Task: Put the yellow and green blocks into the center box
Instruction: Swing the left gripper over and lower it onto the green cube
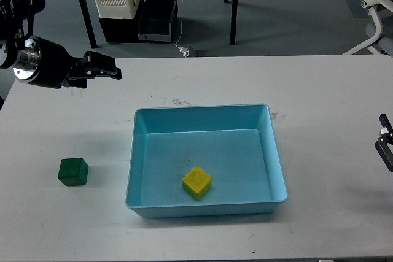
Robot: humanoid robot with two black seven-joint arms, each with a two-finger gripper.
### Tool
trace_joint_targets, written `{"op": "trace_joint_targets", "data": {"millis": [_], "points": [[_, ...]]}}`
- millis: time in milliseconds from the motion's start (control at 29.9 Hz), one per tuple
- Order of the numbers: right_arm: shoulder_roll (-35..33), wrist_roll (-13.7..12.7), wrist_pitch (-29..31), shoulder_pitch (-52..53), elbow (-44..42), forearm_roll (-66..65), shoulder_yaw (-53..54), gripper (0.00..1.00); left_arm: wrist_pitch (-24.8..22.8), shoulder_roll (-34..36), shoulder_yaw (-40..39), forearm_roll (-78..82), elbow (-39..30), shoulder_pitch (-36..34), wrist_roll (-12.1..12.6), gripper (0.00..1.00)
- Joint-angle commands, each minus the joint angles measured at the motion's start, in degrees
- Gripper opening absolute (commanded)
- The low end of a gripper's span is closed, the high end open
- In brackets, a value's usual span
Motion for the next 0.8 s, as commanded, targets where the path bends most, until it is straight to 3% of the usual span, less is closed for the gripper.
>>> {"op": "trace_joint_targets", "data": {"millis": [0, 134, 368, 769], "points": [[0.0, 0.0, 0.0, 0.0, -0.55, -0.01, 0.0, 1.0, 0.0, -1.48, 6.73, 7.41, 0.19, 0.19, -0.23, 0.98], [0.0, 0.0, 0.09, -0.09, -1.43, -0.01, 0.0, 1.0, 0.0, -1.57, 9.74, 11.21, 0.19, 2.99, -1.8, 0.98], [0.0, 0.0, 0.27, -0.35, -2.93, -0.01, 0.08, 1.0, 0.0, -2.62, 6.49, 11.83, 4.14, 12.84, -1.98, 0.98], [0.0, 0.0, 1.14, -0.35, -3.37, -0.01, 0.08, 1.0, 0.0, -3.5, 5.17, 12.97, 6.08, 16.18, -2.07, 0.98]]}}
